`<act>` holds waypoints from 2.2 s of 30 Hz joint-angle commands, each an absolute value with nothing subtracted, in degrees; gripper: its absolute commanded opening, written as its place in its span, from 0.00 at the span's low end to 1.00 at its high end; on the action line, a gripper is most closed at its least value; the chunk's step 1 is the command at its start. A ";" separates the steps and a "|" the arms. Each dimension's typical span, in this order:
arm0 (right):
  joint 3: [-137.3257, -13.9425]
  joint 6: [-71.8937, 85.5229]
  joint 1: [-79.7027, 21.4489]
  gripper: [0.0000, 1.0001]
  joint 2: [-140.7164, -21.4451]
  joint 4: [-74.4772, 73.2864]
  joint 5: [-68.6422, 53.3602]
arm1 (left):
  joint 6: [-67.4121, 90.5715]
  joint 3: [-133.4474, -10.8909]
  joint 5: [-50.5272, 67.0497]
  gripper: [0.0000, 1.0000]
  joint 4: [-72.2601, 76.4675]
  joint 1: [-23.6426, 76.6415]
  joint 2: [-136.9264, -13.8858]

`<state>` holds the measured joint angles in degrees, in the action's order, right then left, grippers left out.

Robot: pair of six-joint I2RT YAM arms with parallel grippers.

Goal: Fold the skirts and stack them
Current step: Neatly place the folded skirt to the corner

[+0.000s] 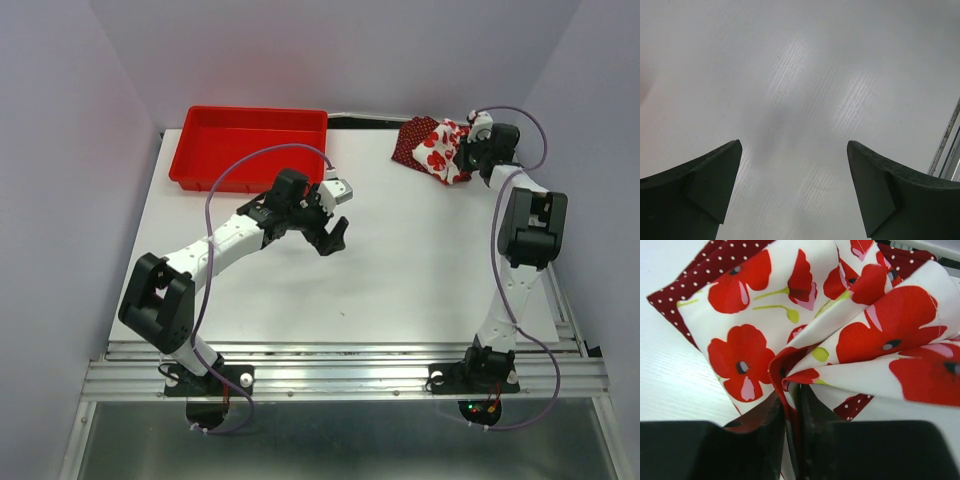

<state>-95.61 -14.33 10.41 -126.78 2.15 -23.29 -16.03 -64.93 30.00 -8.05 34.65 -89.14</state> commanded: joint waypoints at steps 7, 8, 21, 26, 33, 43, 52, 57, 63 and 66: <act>-100.45 -16.78 13.01 0.14 -125.95 0.18 -22.84 | -14.94 -65.30 31.73 0.98 -7.12 34.37 -87.45; -101.33 -16.70 13.01 0.14 -125.43 -1.30 -23.46 | -14.77 -65.39 30.77 0.98 -6.95 34.37 -87.28; -106.52 -17.41 13.01 0.34 -129.55 -7.30 -21.27 | -2.64 -102.53 17.84 0.84 -2.99 34.19 -114.14; -109.77 -13.46 13.01 0.36 -132.18 -7.38 -20.92 | 3.42 -134.65 11.97 0.86 -2.55 34.19 -138.10; -110.56 -8.62 13.01 0.66 -133.24 -8.08 -20.57 | 8.60 -131.58 11.42 0.87 20.29 33.93 -146.77; -118.03 -8.09 13.54 1.00 -129.38 -15.19 -4.67 | 9.33 -110.86 17.05 0.87 20.30 33.66 -132.30; -128.40 -5.27 7.31 0.94 -129.54 -21.96 -7.99 | 5.62 -98.27 16.69 0.87 10.03 32.26 -117.43; -133.85 -6.59 -1.65 0.74 -136.12 -21.80 0.58 | 8.87 -93.27 18.28 0.86 8.26 31.03 -112.60; -134.13 -6.85 -6.76 0.73 -141.23 -12.06 12.37 | 11.16 -85.26 18.98 0.89 10.10 29.97 -106.35; -133.77 -6.77 -7.47 0.73 -143.61 -9.49 15.46 | 12.48 -82.45 19.51 0.89 11.25 29.27 -104.94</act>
